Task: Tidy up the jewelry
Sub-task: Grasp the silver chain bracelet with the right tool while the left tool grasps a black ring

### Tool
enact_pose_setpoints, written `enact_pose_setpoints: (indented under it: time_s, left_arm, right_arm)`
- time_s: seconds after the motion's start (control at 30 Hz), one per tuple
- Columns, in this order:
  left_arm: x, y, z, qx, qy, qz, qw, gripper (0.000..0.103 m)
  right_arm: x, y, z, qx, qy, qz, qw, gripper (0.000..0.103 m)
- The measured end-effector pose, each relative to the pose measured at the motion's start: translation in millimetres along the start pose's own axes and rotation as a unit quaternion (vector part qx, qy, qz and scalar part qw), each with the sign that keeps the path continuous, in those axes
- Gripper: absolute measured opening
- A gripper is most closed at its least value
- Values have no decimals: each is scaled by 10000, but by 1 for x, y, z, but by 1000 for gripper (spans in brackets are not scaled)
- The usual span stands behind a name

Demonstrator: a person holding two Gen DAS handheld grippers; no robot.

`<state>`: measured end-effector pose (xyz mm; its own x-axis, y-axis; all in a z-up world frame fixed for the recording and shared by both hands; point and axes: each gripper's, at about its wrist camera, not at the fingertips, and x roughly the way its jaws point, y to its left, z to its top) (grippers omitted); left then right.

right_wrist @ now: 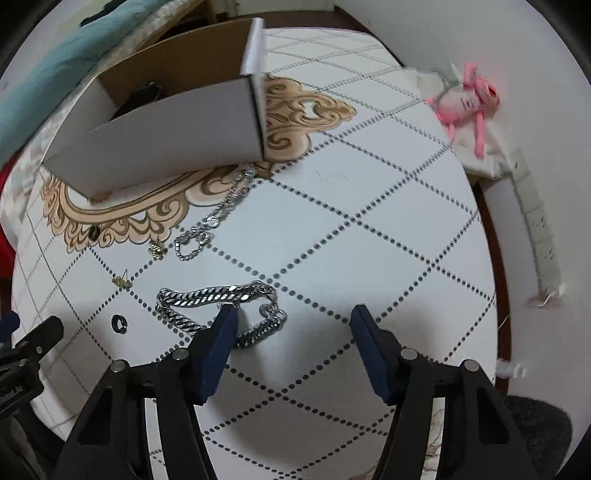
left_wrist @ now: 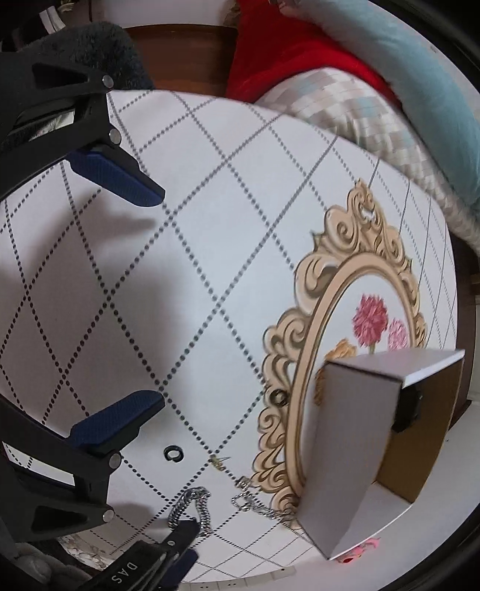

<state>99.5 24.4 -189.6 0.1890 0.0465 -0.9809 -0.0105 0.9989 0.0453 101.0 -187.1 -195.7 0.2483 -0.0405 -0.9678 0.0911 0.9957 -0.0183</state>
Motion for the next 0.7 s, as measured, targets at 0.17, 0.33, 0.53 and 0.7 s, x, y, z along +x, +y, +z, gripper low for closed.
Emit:
enact_pose_setpoints:
  time_s: [0.17,0.33,0.53,0.7]
  left_arm:
    - [-5,-23,-4,250,-67,-159,9995,101]
    - [-16,-47,-13,472,-186,-309,9982,101]
    - [-14,-74,-20,619,-128,-461,9969,92]
    - [-14,-96,-22,865,-240,-310,9955,74]
  right_arm:
    - [-3,9,-3,-193,-152,7,9997,4]
    - [-12,-15,-4,487,-224,253,9982,3]
    - [-22,-43,-10,801,-206,318,9961,3]
    - [-22,-51,-18,897,-139,268,9955,3]
